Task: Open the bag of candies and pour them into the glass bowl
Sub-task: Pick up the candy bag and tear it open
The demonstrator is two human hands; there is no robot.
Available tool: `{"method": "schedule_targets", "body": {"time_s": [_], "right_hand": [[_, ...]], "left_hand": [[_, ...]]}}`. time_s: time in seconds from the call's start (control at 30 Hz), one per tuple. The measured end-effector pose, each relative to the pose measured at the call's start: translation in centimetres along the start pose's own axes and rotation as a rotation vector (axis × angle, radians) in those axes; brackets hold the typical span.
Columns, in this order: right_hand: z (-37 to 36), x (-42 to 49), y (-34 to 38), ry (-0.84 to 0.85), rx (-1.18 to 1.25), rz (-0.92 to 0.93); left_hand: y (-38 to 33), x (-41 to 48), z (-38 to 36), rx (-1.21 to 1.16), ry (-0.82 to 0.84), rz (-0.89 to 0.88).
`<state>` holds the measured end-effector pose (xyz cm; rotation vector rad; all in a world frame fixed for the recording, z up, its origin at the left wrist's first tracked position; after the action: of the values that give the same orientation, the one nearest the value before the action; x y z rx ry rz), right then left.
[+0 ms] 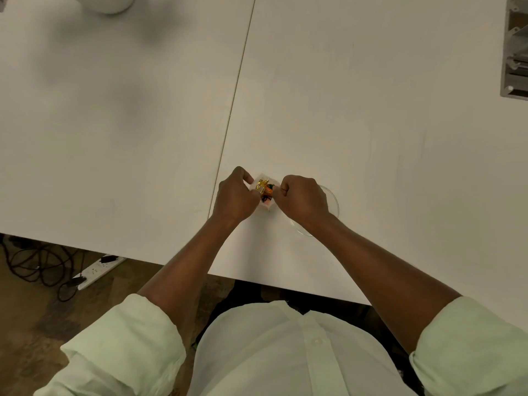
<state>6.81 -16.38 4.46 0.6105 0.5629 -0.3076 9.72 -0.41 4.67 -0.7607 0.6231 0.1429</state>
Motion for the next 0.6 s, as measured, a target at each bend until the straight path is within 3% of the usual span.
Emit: {"method": "schedule_targets", "body": {"time_s": [0.17,0.33,0.4,0.5,0.6], "right_hand": [[0.8,-0.4,-0.2,-0.019,0.003,0.047],[1.1,-3.3,1.1,-0.192,-0.038,0.364],[0.5,-4.4,1.2,-0.135,-0.111,0.43],[-0.9,-4.4,0.6,0.032,-0.191,0.337],[-0.9,-4.3,0.6,0.031,-0.066,0.279]], "left_hand": [[0.6,0.0,0.8,-0.026,0.006,0.034],[0.2,-0.1,0.4,-0.2,0.055,0.055],[0.2,-0.2,0.4,-0.257,0.078,0.065],[0.1,-0.2,0.3,-0.303,0.122,0.051],[0.0,0.1,0.5,-0.35,0.192,0.003]]}}
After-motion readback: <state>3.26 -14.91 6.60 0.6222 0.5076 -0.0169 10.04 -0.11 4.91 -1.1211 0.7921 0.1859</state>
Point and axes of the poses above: each hand's wrist, its own x-axis towards the middle knuckle, its own z-axis out of the back of the hand, y = z × x, the point moved 4 cm from there along x, towards the middle knuckle, and after that the axes turned 8 degrees about y, right-handed, at the moved point
